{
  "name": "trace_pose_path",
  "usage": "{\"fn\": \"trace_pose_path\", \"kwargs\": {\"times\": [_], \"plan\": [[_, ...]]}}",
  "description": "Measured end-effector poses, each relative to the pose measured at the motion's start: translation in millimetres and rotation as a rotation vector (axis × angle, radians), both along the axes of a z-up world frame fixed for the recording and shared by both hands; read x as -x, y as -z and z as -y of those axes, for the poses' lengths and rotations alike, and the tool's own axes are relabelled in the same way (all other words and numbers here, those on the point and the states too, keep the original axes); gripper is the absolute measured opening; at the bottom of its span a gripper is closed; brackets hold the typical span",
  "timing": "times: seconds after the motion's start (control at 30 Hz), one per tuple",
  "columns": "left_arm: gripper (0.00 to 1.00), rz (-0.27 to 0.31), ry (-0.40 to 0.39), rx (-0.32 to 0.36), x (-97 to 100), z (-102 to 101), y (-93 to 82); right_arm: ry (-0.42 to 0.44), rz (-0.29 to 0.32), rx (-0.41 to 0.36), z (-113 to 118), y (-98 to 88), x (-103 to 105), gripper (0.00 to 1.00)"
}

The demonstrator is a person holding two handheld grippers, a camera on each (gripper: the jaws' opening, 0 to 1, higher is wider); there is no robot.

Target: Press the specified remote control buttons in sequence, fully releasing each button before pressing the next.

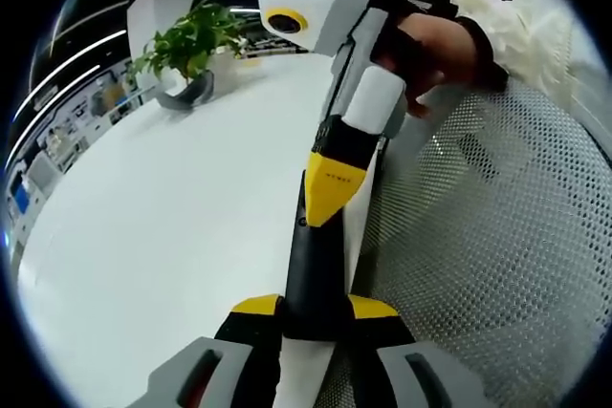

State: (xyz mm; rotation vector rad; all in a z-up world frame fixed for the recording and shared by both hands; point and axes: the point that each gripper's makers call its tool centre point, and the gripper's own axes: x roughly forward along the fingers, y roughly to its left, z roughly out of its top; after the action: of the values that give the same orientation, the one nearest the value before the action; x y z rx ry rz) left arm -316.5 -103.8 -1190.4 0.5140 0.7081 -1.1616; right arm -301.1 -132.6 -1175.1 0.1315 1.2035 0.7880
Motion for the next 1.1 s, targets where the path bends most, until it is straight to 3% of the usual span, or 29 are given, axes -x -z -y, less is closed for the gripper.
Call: {"fn": "trace_pose_path", "kwargs": {"times": [0.13,0.4,1.1], "plan": [[0.25,0.0,0.0,0.001,0.1,-0.1,0.0,-0.021,-0.008,-0.016,-4.7,0.0,2.3,0.0],[0.25,0.0,0.001,0.004,-0.3,-0.2,0.2,-0.072,0.025,0.042,-4.3,6.3,3.7,0.0],[0.25,-0.001,0.0,0.005,-1.5,0.0,2.1,-0.042,0.024,0.036,-2.9,7.0,1.7,0.0]]}}
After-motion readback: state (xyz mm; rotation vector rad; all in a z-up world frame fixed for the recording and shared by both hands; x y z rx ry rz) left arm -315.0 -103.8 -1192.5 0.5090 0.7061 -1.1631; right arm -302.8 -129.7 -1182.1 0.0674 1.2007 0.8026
